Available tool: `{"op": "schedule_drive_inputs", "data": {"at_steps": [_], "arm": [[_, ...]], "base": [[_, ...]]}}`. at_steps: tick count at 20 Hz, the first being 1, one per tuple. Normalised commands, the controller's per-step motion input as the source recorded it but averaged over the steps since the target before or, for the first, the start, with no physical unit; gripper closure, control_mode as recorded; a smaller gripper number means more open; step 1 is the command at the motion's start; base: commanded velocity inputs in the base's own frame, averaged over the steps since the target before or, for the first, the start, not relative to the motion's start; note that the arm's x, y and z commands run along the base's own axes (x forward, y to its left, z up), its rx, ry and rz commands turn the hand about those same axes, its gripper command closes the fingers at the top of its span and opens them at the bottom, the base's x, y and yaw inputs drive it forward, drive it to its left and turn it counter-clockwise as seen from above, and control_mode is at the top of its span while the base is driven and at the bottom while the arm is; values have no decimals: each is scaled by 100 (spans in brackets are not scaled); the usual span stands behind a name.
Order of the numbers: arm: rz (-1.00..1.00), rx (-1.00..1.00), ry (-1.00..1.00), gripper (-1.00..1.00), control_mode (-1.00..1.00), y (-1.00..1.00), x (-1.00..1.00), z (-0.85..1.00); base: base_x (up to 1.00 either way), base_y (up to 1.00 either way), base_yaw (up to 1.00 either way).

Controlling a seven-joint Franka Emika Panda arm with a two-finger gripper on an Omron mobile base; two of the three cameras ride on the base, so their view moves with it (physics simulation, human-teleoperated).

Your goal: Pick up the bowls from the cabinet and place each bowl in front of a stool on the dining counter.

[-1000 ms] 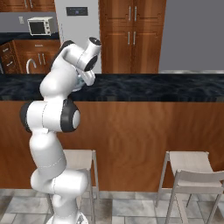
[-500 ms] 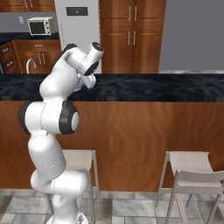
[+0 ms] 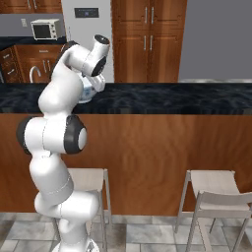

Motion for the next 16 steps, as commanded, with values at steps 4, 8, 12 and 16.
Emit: {"op": "schedule_drive_inputs", "data": {"at_steps": [4,8,12,16], "arm": [[0,-12,0,-100,-100,-4,-98,29],[0,-25,-7,-100,-100,-39,-100,7],[6,-27,-9,-100,-100,-40,-100,0],[22,-30,-1,-100,-100,-6,-100,14]], "base": [[0,0,0],[0,0,0],[0,0,0],[0,0,0]]}}
